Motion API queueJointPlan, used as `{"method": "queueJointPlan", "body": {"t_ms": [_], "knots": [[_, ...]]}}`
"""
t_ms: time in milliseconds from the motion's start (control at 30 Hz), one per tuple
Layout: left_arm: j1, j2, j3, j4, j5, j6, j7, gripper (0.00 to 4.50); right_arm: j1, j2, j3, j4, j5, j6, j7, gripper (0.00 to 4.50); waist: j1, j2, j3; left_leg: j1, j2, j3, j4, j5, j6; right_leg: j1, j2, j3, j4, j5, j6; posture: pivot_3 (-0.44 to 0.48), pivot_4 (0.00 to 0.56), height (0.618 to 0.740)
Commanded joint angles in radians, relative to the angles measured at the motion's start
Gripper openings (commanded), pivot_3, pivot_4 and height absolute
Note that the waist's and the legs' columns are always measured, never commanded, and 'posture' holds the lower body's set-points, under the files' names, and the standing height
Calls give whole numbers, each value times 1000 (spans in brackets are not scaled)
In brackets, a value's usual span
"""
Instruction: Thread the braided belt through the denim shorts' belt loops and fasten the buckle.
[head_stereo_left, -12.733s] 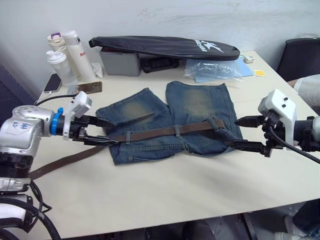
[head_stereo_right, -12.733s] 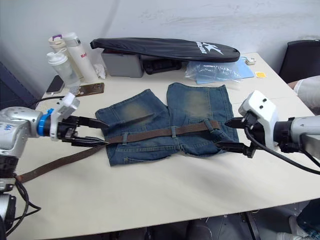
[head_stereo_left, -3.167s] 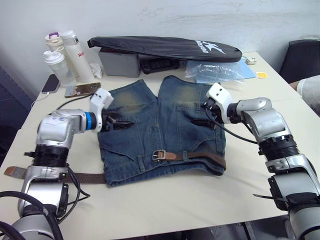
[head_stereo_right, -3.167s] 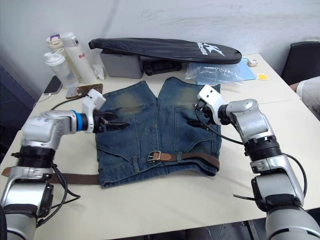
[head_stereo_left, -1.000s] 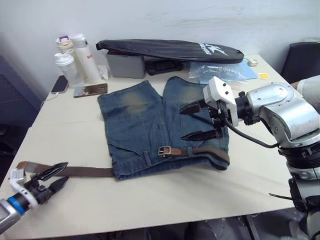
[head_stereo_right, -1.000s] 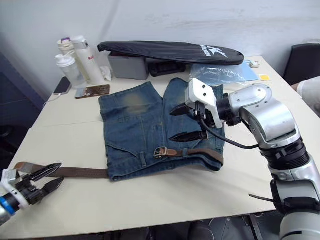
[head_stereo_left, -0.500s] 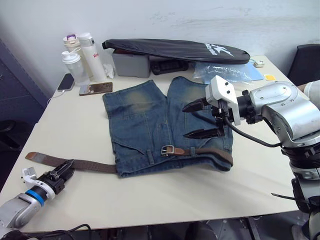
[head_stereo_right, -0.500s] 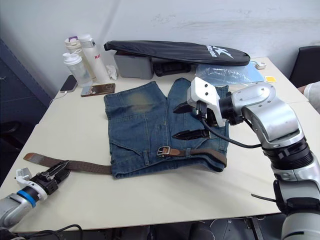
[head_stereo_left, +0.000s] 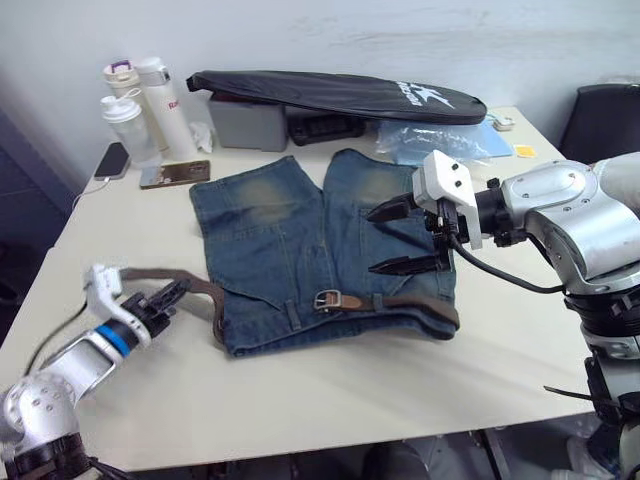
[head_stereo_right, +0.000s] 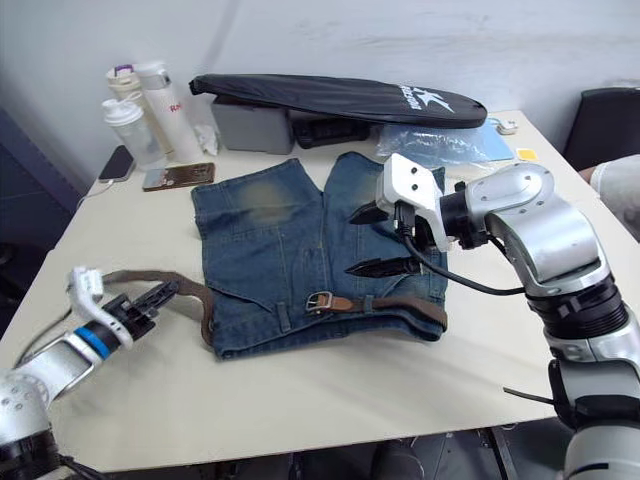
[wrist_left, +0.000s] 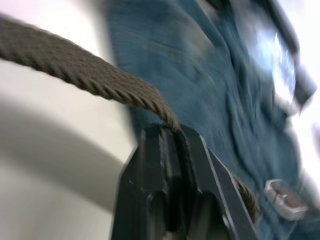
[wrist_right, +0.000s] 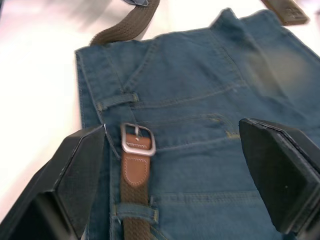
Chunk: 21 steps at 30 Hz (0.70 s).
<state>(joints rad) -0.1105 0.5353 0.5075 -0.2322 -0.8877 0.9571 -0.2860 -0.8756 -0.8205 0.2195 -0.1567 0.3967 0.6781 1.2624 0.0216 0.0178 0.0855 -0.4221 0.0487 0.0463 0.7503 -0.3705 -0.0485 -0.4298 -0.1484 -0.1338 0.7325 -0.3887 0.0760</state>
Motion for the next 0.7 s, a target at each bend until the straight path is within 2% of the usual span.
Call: {"method": "queueJointPlan", "body": {"t_ms": [33,200,267,333,533,700], "knots": [[-39,118,-182,-86,213,-184,-104,104,5,-16,-51,-48,15,6,-15,4500,-5,-1,1,0,0,1,0,0,0,0,0,0,0,0,0,0,150,622],[-98,302,-491,-141,548,-440,-244,104,22,-22,-62,-66,16,14,-31,4500,-6,0,4,0,1,2,-1,0,1,-2,0,-1,0,0,0,0,150,622],[-147,405,-658,-143,776,-657,-342,104,30,-24,-70,-76,19,23,-39,4500,-3,1,4,-1,1,3,-2,-1,3,-3,0,-1,0,0,0,0,150,622],[-204,435,-751,-139,903,-805,-396,104,37,-27,-75,-84,20,28,-45,4500,-1,1,5,0,1,3,-2,-2,4,-3,0,-2,0,0,0,0,150,622],[-257,403,-819,-105,973,-967,-498,104,58,-37,-82,-107,27,38,-59,4500,2,4,6,-4,0,12,0,-2,10,-9,0,-2,6,1,1,0,150,622],[-239,379,-804,-93,933,-918,-588,104,73,-43,-78,-119,23,35,-70,4500,1,4,7,-4,0,16,1,-3,15,-13,-1,-4,9,1,1,0,150,622]]}}
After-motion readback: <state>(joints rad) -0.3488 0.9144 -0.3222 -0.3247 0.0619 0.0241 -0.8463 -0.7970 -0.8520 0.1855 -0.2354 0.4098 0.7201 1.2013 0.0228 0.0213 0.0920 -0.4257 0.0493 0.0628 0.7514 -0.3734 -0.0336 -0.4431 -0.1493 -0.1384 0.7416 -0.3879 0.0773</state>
